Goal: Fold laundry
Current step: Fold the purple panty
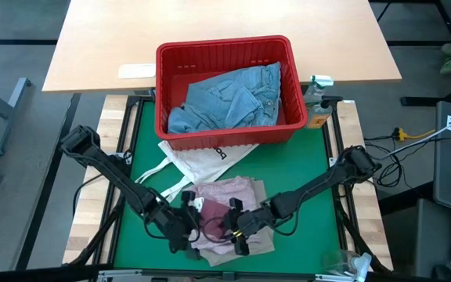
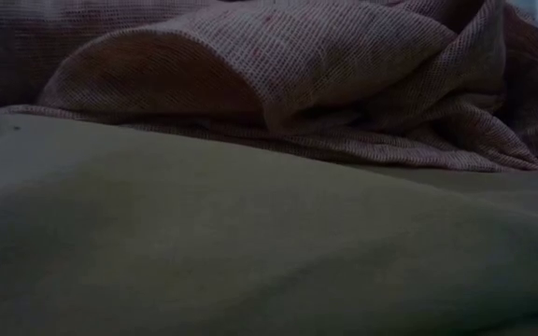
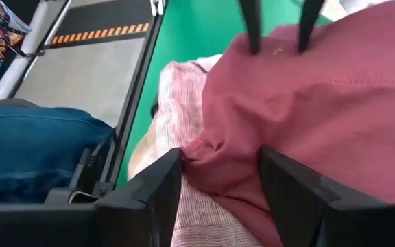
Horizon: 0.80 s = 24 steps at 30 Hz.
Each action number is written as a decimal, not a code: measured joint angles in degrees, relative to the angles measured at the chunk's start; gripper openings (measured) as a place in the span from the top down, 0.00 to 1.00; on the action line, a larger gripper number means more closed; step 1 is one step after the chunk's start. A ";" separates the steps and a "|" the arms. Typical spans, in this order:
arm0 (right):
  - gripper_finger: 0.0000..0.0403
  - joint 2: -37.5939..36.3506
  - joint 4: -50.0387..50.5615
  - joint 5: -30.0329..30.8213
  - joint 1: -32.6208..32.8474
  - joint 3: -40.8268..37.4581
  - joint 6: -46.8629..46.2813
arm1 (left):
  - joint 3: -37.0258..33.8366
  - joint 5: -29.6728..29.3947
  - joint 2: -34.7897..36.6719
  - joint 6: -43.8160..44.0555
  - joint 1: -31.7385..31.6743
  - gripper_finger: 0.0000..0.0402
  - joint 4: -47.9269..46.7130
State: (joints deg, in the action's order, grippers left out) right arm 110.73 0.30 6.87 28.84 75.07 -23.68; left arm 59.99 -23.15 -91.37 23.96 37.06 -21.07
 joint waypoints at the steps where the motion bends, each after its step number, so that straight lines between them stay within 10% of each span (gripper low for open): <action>1: 0.52 0.11 0.04 -0.20 0.00 -0.02 0.00 | 0.00 0.01 -0.18 0.62 -0.03 0.75 -1.32; 24: 0.52 -4.35 -0.15 -2.44 0.00 -0.04 -0.02 | -0.02 0.70 0.47 0.97 0.15 0.75 -4.29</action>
State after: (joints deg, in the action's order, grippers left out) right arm 106.38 0.15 4.43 28.84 75.02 -23.70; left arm 59.96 -22.45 -90.90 24.93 37.21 -25.36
